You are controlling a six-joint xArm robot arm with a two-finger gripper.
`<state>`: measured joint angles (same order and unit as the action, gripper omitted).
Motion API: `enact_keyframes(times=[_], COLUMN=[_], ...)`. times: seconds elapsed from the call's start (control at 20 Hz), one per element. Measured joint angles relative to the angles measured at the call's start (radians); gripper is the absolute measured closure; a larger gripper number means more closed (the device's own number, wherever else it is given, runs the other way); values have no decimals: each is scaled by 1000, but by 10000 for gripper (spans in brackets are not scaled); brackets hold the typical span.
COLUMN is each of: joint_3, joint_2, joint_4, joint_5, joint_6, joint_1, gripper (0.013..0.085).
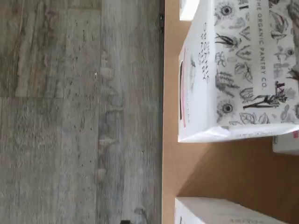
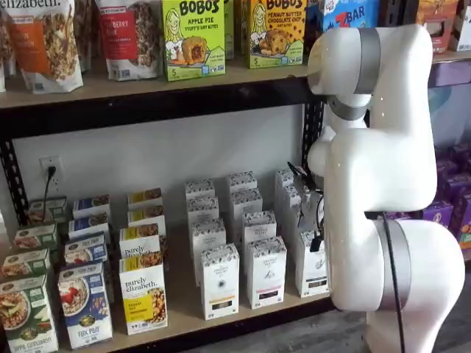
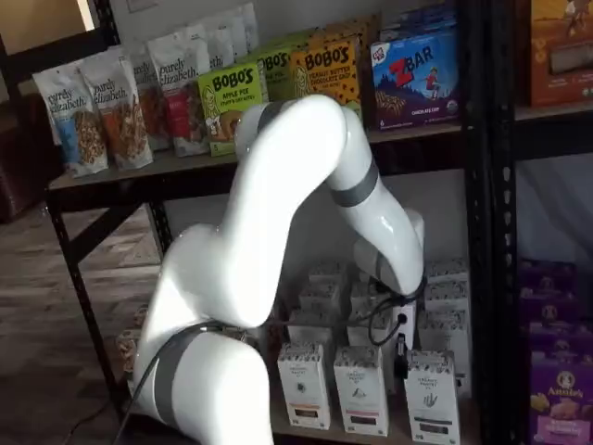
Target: Pick up the white box with a green strip in the middle, on the bottom shelf, the sixth box from the left
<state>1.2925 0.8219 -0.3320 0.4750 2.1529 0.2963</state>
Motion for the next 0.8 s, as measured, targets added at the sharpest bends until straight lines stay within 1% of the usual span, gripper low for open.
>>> enact_keyframes(times=[0.05, 0.1, 0.15, 0.25, 0.4, 0.5, 0.6, 0.8], joint_3=[8, 42, 62, 94, 125, 141, 158, 198], joint_2=[4, 23, 36, 56, 80, 95, 108, 146], joint_4=[42, 162, 198, 205, 180, 175, 184, 216], joint_5=[9, 37, 52, 74, 71, 65, 64, 59], joint_6=[-38, -139, -172, -180, -159, -154, -160, -186], joint_1=[0, 2, 3, 3, 3, 4, 5, 7], gripper=[130, 130, 130, 130, 130, 130, 130, 130])
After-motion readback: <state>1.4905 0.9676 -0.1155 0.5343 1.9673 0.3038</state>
